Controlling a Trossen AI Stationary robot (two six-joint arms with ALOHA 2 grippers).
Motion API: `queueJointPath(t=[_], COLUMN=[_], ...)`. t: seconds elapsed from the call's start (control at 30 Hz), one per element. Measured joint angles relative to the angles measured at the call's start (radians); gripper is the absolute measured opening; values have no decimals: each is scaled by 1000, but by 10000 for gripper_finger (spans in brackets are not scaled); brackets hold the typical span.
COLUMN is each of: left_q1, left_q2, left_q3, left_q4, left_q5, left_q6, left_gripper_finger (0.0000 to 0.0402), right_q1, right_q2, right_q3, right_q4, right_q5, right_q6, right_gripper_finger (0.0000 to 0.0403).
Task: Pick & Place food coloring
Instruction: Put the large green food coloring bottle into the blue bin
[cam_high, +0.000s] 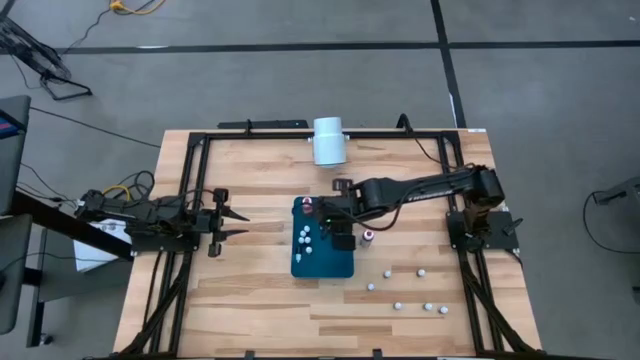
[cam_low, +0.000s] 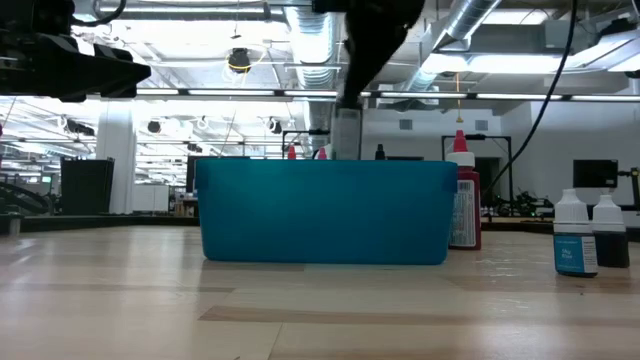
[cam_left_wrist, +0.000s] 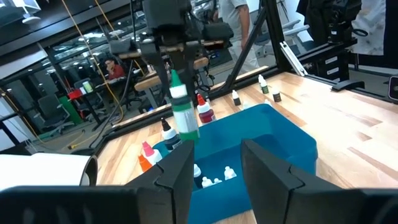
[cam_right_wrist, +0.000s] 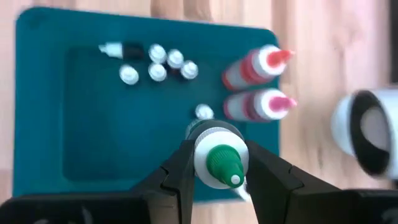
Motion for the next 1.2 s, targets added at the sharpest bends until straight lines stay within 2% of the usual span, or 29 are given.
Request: queueJointPath(t=[0.27, 0.9, 1.2], left_q1=[0, 0, 0], left_q2=[1, 0, 0], left_q3=[0, 0, 0], left_q4=[0, 0, 0], left_q5=[0, 0, 0], left_q6=[-2, 0, -1], left_gripper_finger=[123, 123, 123], right_q1=[-23, -77, -111], right_q2=[48, 57, 56], right_q3=[-8, -146, -148], right_q4=[-36, 131, 140], right_q5=[-16, -16, -15], right_q6=[-18, -52, -76], right_gripper_finger=[108, 108, 109])
